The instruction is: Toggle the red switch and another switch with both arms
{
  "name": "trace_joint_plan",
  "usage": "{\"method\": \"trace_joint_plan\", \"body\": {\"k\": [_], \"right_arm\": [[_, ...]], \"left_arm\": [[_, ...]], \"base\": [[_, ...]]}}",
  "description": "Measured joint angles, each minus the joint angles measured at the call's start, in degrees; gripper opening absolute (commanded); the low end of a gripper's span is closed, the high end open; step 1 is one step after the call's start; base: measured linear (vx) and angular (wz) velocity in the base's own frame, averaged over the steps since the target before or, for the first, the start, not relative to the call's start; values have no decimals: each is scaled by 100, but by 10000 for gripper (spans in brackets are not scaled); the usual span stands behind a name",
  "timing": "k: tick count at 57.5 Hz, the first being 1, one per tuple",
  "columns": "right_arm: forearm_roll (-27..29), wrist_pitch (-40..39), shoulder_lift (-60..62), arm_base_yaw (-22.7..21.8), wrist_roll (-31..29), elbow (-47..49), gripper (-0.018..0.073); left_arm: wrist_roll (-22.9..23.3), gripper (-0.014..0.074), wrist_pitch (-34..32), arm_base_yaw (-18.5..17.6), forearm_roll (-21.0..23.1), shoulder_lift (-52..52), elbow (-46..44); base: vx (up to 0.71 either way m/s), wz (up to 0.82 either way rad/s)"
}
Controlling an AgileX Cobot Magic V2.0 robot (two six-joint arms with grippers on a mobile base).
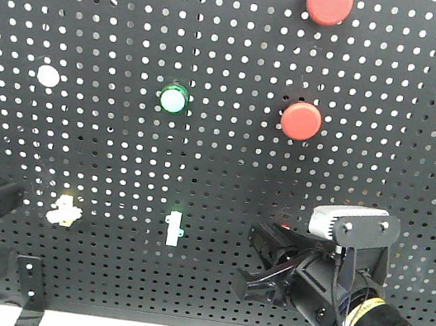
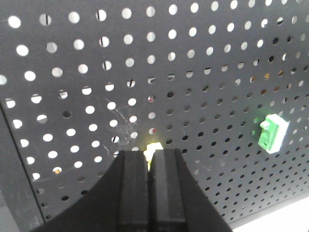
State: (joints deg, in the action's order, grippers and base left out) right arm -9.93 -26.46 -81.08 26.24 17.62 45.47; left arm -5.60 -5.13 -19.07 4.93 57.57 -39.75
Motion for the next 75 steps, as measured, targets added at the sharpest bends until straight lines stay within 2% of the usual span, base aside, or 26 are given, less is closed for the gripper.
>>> {"method": "trace_joint_plan", "body": {"k": [20, 48, 75], "right_arm": [[216, 133, -175, -6, -171, 243, -6], [196, 2042, 150, 125, -148, 279, -6], [196, 1889, 976, 125, -148, 279, -6]], "left_arm": [[0, 3, -1, 0, 0, 36, 0], [0, 3, -6, 0, 0, 36, 0], [0, 3, 11, 0, 0, 36, 0]], "base": [[0, 0], [0, 0], [0, 0]]}}
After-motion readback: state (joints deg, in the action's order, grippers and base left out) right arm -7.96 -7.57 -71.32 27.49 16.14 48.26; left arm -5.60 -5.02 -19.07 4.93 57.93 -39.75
